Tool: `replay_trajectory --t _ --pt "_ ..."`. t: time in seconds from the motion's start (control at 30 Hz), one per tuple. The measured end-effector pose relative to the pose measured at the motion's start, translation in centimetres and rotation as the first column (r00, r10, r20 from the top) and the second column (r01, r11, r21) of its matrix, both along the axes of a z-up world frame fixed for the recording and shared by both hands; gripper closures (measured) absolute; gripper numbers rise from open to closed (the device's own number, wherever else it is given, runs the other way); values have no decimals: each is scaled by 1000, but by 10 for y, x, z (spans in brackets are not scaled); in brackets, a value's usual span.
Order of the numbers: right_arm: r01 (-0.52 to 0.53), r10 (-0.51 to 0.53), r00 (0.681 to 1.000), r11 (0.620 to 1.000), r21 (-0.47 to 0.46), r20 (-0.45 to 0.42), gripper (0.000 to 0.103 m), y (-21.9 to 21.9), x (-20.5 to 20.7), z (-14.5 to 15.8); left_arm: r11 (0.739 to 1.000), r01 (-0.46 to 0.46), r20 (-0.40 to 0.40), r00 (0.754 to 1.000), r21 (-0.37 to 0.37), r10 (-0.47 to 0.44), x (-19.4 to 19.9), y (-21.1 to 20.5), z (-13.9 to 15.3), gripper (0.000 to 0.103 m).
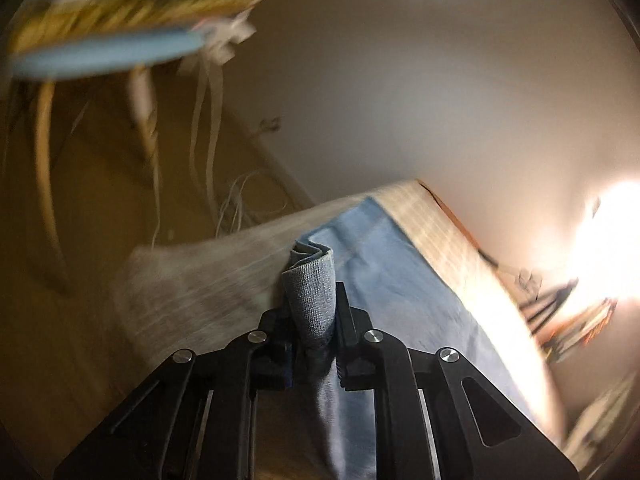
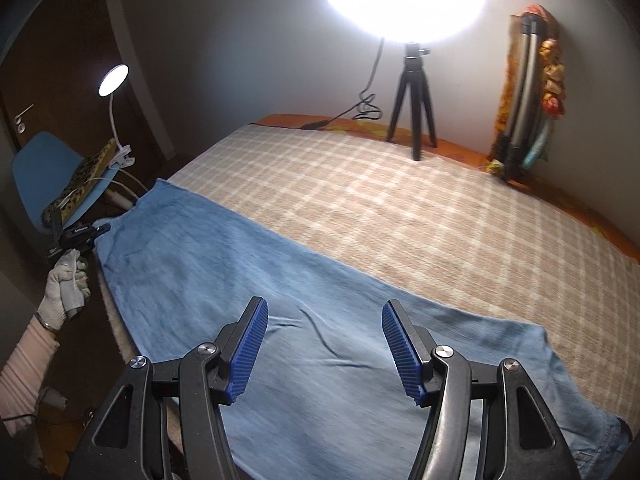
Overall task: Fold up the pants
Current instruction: 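Move the left tool to the jeans edge and close on it, then lift the jeans edge with the left tool while the right tool grasps the fabric beside it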
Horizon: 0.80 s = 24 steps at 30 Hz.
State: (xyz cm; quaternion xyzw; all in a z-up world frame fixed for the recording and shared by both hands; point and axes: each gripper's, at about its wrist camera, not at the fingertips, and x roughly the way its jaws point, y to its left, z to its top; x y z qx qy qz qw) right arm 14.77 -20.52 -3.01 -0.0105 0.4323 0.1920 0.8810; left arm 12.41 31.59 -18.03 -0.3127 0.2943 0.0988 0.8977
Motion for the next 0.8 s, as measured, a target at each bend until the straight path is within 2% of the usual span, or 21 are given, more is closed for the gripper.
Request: replay_trajectory --t 0.13,0.27,0.37,0.5,0.6,0.67,0.8 --pt "-19 20 1000 999 30 -11 41 14 7 -2 985 114 31 992 132 -119 4 -38 27 90" --pt "-54 58 997 995 88 -41 41 31 18 -5 943 238 33 967 234 -252 7 -85 40 90" --pt "-95 106 992 986 138 -73 41 54 33 -10 891 332 0 937 310 -349 7 -124 39 90" --pt "-120 157 977 964 239 -142 37 88 62 -25 844 416 -23 900 339 -435 2 -157 35 91" --pt "-134 200 961 942 308 -193 37 119 85 -37 781 472 -67 869 410 -490 -2 -184 29 91" --pt "-167 240 949 933 320 -205 36 142 95 -40 744 494 -90 854 450 -513 -7 -199 27 91" --pt "-304 357 916 914 268 -181 36 205 111 -29 675 538 -119 817 505 -564 -24 -227 20 91"
